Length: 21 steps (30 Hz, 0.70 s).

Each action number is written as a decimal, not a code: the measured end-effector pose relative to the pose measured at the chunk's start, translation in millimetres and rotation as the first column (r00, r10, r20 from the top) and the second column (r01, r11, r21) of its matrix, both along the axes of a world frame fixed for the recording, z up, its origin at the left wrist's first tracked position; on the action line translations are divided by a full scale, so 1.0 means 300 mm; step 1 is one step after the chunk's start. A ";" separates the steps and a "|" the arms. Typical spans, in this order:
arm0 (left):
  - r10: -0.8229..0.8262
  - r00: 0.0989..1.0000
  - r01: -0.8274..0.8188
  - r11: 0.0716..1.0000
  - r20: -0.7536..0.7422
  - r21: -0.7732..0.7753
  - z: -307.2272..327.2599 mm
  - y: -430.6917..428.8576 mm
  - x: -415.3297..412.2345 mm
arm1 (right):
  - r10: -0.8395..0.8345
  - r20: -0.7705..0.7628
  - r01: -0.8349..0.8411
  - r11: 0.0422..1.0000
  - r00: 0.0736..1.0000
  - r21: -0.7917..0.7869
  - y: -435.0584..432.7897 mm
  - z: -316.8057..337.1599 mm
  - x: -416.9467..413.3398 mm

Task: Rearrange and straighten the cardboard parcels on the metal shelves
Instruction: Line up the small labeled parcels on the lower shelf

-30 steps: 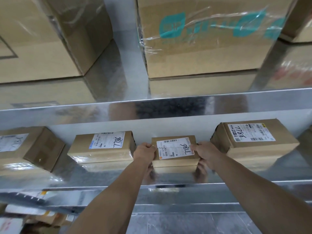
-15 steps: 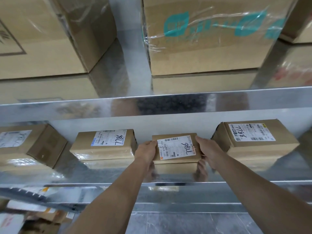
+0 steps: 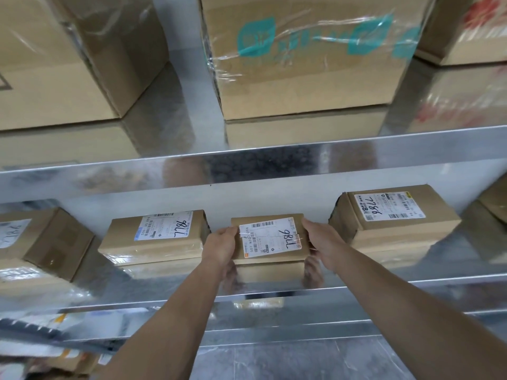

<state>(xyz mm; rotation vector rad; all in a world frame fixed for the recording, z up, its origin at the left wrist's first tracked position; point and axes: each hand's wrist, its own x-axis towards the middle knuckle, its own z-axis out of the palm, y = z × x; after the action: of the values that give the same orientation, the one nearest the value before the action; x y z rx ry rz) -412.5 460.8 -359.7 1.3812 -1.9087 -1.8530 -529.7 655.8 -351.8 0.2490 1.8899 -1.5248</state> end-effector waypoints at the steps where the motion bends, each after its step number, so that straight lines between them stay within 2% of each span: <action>1: -0.002 1.000 0.002 1.000 0.001 0.004 -0.001 0.001 0.002 | 0.001 0.000 -0.001 1.000 1.000 0.000 -0.001 0.002 0.002; 14: 0.038 0.999 -0.038 0.999 -0.034 0.015 0.045 0.000 0.016 | 0.052 -0.055 -0.050 0.998 0.997 0.039 -0.002 0.041 0.003; 21: 0.082 0.992 -0.078 0.996 -0.092 0.050 0.055 -0.007 0.010 | -0.058 -0.062 0.055 0.997 0.996 -0.053 -0.013 0.072 -0.018</action>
<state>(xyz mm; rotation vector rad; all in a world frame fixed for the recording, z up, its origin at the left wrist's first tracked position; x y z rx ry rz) -409.4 458.7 -343.2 1.3382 -1.7507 -1.8997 -535.1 652.0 -330.1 0.2347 1.9046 -1.6350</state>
